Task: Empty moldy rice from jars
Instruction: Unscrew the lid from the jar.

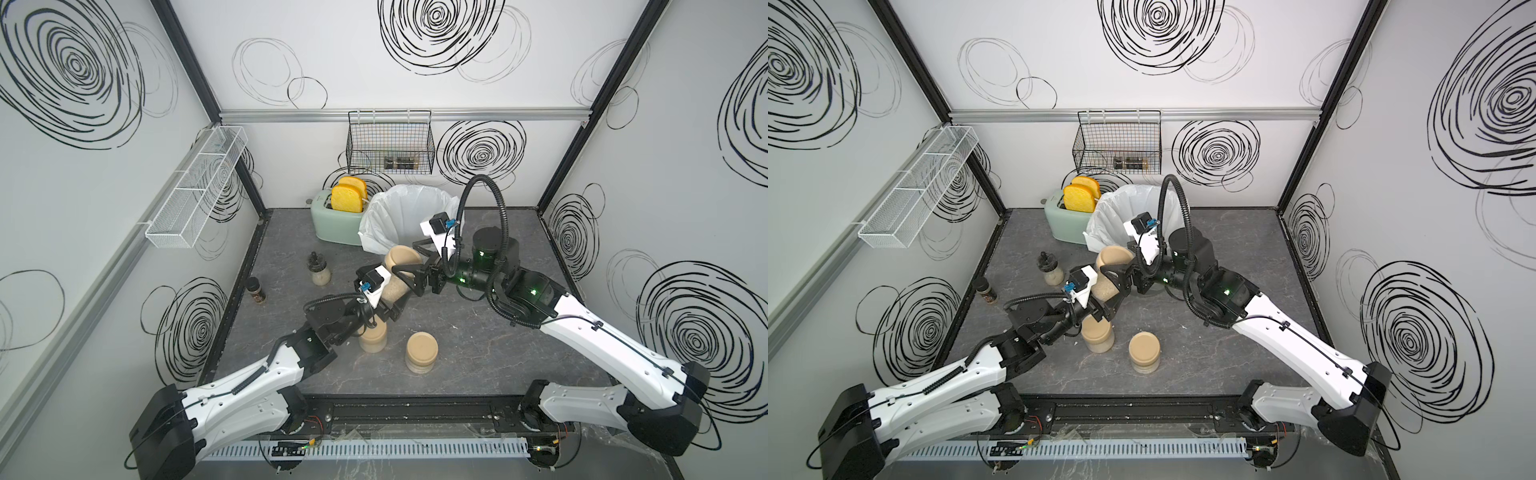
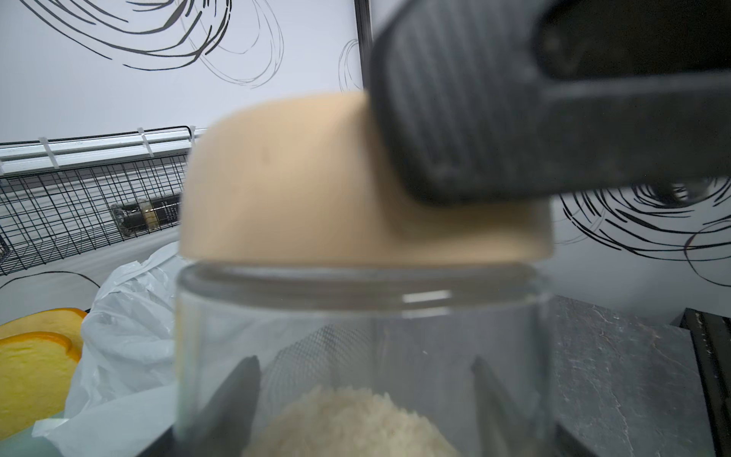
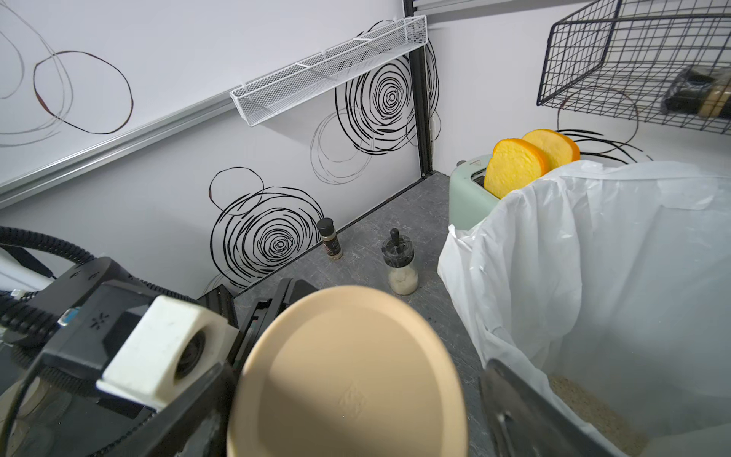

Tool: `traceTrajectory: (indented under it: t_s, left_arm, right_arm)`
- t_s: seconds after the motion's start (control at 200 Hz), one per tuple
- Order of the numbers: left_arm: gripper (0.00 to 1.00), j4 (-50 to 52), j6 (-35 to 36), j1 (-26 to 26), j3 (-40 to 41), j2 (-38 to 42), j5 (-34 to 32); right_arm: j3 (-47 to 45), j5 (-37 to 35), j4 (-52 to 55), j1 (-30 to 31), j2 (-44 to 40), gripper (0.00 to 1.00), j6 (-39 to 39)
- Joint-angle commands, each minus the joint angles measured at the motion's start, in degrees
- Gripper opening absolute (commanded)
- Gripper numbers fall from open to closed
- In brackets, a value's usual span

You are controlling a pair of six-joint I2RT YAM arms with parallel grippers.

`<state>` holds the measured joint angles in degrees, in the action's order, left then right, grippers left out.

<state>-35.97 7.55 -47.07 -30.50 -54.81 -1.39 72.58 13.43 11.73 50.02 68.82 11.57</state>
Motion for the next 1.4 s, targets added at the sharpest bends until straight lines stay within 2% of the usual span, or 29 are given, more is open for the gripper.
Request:
traceTrajectory:
  t_s: [0.0, 0.085, 0.17, 0.29, 0.435, 0.54, 0.715, 0.806, 0.866, 0.991, 1.096, 1.216, 1.396]
  left_arm:
    - [0.56, -10.52, 1.17, -0.57, -1.33, 0.52, 0.10]
    - [0.56, -10.68, 1.15, -0.74, -1.32, 0.40, 0.27]
    - [0.56, -10.79, 1.02, -0.74, -1.31, 0.32, 0.52]
    - [0.56, -9.45, 0.70, -0.76, -1.99, 0.22, 1.38]
    - [0.56, -9.08, -1.82, 0.14, -2.45, 0.67, 5.40]
    - [0.56, -8.95, -7.28, 3.16, -3.40, 1.50, 14.66]
    - [0.56, -8.16, -16.73, 8.95, -6.63, 1.43, 35.19]
    - [0.56, -12.72, -24.36, 11.59, -7.25, 0.44, 43.96]
    - [0.56, -19.19, -30.40, 13.16, -6.72, -0.57, 48.07]
    - [0.56, -33.96, -44.31, 15.54, -6.15, -3.91, 53.77]
    - [0.55, -43.82, -52.79, 16.03, -6.74, -7.19, 56.84]
    - [0.54, -50.24, -57.36, 15.79, -7.19, -9.94, 57.90]
    - [0.54, -50.43, -57.28, 15.61, -7.84, -10.62, 58.27]
  right_arm:
    - [-0.13, -0.70, -2.23, 0.52, 0.56, 0.98, 0.53]
    - [-0.15, -0.13, -2.50, 0.50, 0.77, 0.98, 0.46]
    - [-0.15, 0.35, -2.50, 0.47, 1.06, 0.90, 0.33]
    - [-0.50, 0.98, -2.98, 0.43, 0.97, 0.71, 0.24]
    - [-0.90, 3.15, -2.85, 0.20, 0.99, 0.63, -0.32]
    - [-1.63, 6.96, -2.86, -0.53, 0.25, 0.62, -1.30]
    - [-3.12, 15.53, -3.91, -3.72, -1.96, 0.60, -2.00]
    - [-3.50, 22.51, -4.93, -5.14, -2.62, 0.60, -2.79]
    - [-3.26, 26.40, -4.84, -5.41, -2.72, 0.61, -4.12]
    - [-1.70, 32.53, -2.59, -5.52, -1.96, 0.61, -7.02]
    - [-0.69, 35.64, -0.68, -5.65, -1.28, 0.61, -9.07]
    - [0.22, 38.09, 0.58, -6.07, -0.47, 0.60, -10.06]
    - [0.42, 40.39, 0.06, -6.76, -0.08, 0.60, -10.34]
